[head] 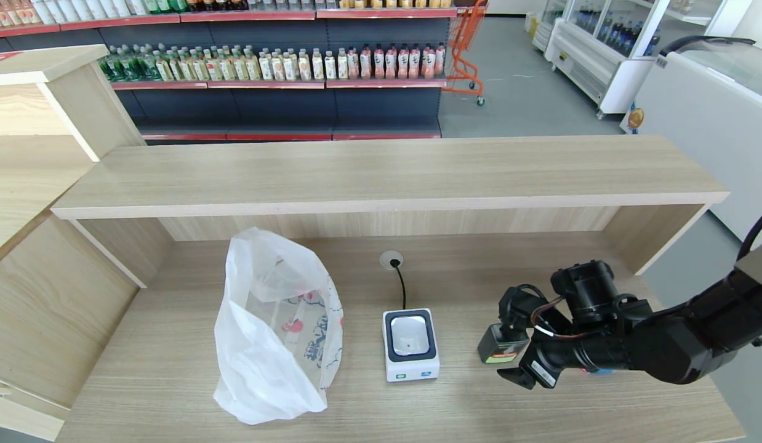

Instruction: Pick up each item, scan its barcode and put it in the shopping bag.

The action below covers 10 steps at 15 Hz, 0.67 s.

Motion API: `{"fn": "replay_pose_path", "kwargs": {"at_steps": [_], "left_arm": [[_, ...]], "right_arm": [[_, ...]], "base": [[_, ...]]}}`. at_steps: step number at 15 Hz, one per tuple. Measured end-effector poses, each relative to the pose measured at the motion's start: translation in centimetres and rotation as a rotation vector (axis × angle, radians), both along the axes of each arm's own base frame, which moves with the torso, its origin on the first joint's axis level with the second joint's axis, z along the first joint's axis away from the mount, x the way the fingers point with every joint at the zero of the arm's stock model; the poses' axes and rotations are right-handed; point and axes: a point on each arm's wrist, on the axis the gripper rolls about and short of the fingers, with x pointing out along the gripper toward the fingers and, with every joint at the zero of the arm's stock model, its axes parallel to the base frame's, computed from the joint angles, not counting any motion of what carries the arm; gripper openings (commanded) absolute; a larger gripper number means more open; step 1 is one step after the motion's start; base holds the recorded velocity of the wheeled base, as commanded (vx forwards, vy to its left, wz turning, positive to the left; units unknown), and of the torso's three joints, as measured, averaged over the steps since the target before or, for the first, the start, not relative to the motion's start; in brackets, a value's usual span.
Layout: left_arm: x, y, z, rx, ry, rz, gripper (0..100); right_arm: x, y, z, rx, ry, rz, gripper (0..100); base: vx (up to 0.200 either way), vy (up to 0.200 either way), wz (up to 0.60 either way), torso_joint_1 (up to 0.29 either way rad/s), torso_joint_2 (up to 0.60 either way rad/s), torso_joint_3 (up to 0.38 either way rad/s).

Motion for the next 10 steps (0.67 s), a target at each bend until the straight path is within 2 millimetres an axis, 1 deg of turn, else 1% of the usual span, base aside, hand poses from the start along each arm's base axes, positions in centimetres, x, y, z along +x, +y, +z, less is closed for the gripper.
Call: {"fn": "replay_pose_path", "kwargs": {"at_steps": [3, 4, 10], "left_arm": [[0.0, 0.0, 0.0, 0.000, 0.000, 0.000, 100], [0.0, 0.0, 0.0, 0.000, 0.000, 0.000, 100], [0.0, 0.0, 0.0, 0.000, 0.000, 0.000, 100]], "right_arm": [[0.9, 0.7, -0.2, 0.021, -0.014, 0.019, 100], [1.0, 0.8, -0.4, 0.028, -0.011, 0.028, 0], [1.0, 1.1, -1.2, 0.040, 0.016, 0.027, 0]], "base": [[0.000, 0.000, 0.00, 0.000, 0.00, 0.000], [0.000, 0.000, 0.00, 0.000, 0.00, 0.000], [0.000, 0.000, 0.00, 0.000, 0.00, 0.000]]}}
